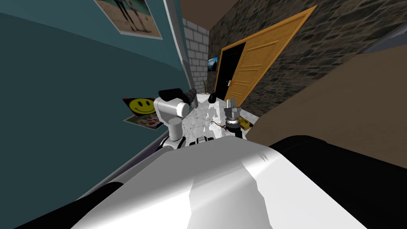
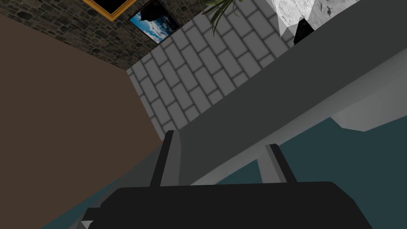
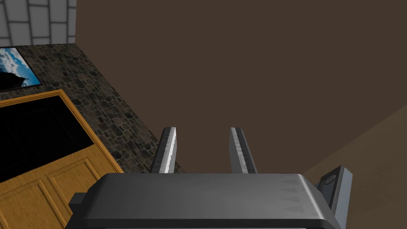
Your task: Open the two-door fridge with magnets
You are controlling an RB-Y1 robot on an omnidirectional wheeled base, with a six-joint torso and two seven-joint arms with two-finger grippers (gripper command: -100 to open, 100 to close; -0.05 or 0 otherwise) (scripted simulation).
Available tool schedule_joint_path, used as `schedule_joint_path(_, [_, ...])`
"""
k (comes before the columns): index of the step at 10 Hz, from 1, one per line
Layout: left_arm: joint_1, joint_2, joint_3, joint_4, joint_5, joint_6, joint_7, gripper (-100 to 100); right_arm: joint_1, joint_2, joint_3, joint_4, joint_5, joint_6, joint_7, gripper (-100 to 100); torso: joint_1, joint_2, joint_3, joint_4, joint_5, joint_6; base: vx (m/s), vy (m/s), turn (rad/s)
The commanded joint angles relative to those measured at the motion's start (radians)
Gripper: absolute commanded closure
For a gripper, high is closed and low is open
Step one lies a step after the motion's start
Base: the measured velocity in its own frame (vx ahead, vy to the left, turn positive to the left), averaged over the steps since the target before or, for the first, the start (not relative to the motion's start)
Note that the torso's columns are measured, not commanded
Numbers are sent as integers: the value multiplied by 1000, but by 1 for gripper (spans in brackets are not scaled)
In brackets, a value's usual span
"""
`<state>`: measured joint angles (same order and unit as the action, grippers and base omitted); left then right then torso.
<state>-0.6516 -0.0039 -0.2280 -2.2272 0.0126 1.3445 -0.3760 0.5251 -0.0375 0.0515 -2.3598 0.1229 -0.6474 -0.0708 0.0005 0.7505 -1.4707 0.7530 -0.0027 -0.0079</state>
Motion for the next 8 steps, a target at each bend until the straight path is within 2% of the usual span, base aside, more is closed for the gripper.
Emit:
schedule_joint_path(1, [-46, -7, 17, -55, -8, 76, -3, -100, 0, 0, 0, 0, 0, 0, 0, 0, 1, -1, -4, 2, -2, -4, 124, -15, 63])
schedule_joint_path(2, [-46, -7, 17, -55, -8, 89, -3, -100, 1, 0, 0, 0, 0, 0, 0, 0, 4, -3, 2, -5, -1, -4, 94, -11, 71])
schedule_joint_path(3, [-62, -12, 21, -75, -7, 124, -3, -100, 0, 0, 0, 0, 0, 0, 0, 0, 2, 0, 5, -6, -2, 1, 65, -13, 16])
schedule_joint_path(5, [-62, -12, 21, -75, -7, 124, -3, -100, 0, 0, 0, 0, 0, 0, 0, 0, -9, 9, 9, -1, -13, 1, 24, 0, -4])
schedule_joint_path(8, [-62, -12, 21, -75, -7, 124, -3, -100, 0, 0, 0, 0, 0, 0, 0, 0, -9, 8, 10, -2, -10, 0, -11, -2, -7])
